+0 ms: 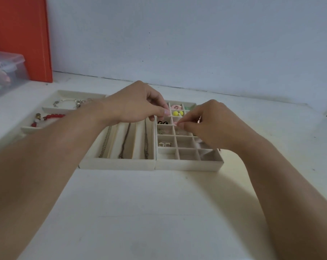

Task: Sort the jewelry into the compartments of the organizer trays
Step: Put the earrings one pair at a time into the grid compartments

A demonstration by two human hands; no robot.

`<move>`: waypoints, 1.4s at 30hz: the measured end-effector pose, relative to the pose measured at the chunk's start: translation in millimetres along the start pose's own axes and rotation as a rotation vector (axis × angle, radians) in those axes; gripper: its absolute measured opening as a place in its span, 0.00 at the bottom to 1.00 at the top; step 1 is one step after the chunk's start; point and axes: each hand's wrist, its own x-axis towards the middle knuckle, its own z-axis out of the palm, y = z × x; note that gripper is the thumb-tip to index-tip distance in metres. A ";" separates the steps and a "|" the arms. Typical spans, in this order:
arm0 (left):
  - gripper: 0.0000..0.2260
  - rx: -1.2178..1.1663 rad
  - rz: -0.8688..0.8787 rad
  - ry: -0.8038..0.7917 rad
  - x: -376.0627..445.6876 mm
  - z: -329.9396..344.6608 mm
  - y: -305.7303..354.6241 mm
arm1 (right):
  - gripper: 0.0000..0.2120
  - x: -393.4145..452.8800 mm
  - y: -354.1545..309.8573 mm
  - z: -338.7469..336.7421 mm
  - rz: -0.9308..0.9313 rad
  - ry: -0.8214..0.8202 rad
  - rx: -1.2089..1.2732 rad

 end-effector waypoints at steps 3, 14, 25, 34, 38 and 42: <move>0.01 -0.014 -0.010 0.050 0.0 6.1 -3.7 | 0.04 4.0 11.2 -9.2 0.033 0.159 0.100; 0.07 -0.005 0.001 0.072 15.5 35.6 25.4 | 0.05 22.1 93.3 -67.6 0.101 0.198 -0.098; 0.04 -0.020 -0.006 0.126 47.8 72.7 49.9 | 0.11 31.9 129.6 -26.5 0.038 0.009 -0.170; 0.04 -0.038 -0.016 0.162 50.3 59.6 42.9 | 0.15 38.7 125.6 -18.8 0.108 0.018 -0.066; 0.04 -0.045 -0.018 0.145 50.0 58.1 43.6 | 0.19 46.5 115.7 -19.7 0.127 -0.083 -0.131; 0.03 -0.045 -0.030 0.127 49.2 56.8 43.4 | 0.14 49.9 109.3 -17.1 0.135 -0.078 -0.099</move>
